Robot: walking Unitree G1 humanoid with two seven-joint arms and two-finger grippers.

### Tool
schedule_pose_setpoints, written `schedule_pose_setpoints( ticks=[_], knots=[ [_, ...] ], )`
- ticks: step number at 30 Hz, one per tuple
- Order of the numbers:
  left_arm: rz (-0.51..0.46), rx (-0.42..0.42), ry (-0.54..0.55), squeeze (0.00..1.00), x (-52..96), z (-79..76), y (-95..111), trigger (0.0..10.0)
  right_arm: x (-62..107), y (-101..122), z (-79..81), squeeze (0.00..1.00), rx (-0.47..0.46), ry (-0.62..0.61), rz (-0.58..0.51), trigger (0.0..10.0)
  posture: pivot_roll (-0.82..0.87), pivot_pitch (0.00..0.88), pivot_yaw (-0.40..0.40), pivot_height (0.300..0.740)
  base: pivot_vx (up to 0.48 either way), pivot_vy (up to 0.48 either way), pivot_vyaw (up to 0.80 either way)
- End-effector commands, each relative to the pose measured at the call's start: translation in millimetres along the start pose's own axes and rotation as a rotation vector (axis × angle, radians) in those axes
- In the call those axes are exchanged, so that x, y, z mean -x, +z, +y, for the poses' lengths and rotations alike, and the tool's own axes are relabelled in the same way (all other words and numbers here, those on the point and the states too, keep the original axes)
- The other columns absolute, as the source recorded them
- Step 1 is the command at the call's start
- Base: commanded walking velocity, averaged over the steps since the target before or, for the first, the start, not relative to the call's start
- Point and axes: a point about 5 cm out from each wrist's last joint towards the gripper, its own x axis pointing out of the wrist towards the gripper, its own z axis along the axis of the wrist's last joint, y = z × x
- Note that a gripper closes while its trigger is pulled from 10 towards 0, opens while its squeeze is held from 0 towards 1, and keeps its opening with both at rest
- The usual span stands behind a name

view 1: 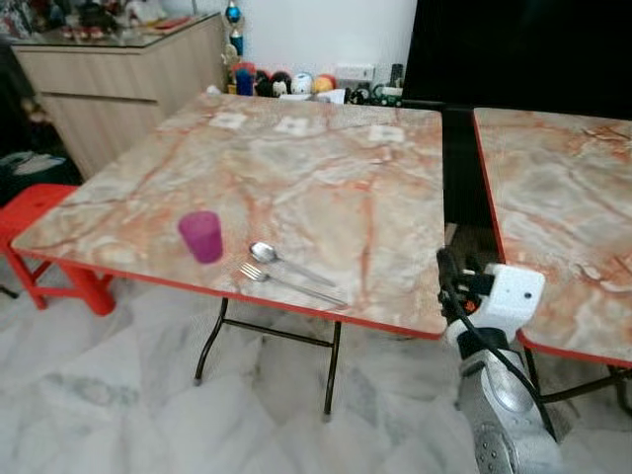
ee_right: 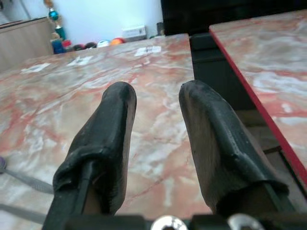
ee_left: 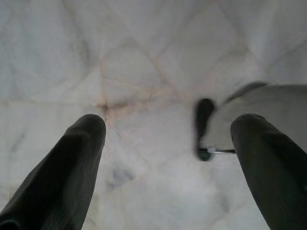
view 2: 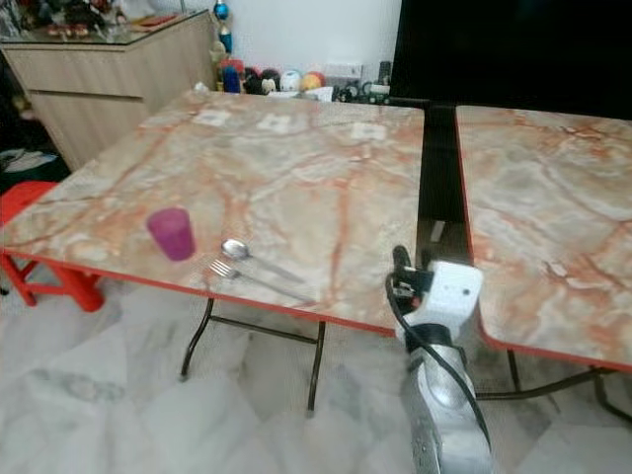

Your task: Setting the table

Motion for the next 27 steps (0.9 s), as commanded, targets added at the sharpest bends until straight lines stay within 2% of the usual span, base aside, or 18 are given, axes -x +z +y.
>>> schedule_pose_setpoints(
  ticks=[1, 13, 27],
  knots=[
    [0.016, -0.002, 0.016, 0.00, 1.9, 6.5, -3.1, 10.0, -0.9, 2.9, 7.8, 0.00, -0.005, 0.018, -0.012, 10.0, -0.01, 0.079, -0.002, 0.740, 0.000, 0.480, 0.00],
    [0.017, -0.004, 0.017, 0.00, 2.2, 6.9, -3.6, 10.0, -3.3, 3.1, 6.6, 0.00, -0.004, 0.011, -0.015, 10.0, -0.01, 0.074, -0.003, 0.740, 0.000, 0.476, 0.00],
    [-0.001, -0.006, 0.009, 0.00, 2.4, 6.0, -2.7, 10.0, -4.5, 2.3, 7.7, 0.00, -0.008, 0.012, -0.014, 10.0, -0.01, 0.063, -0.004, 0.740, 0.000, 0.000, 0.00]
  ],
)
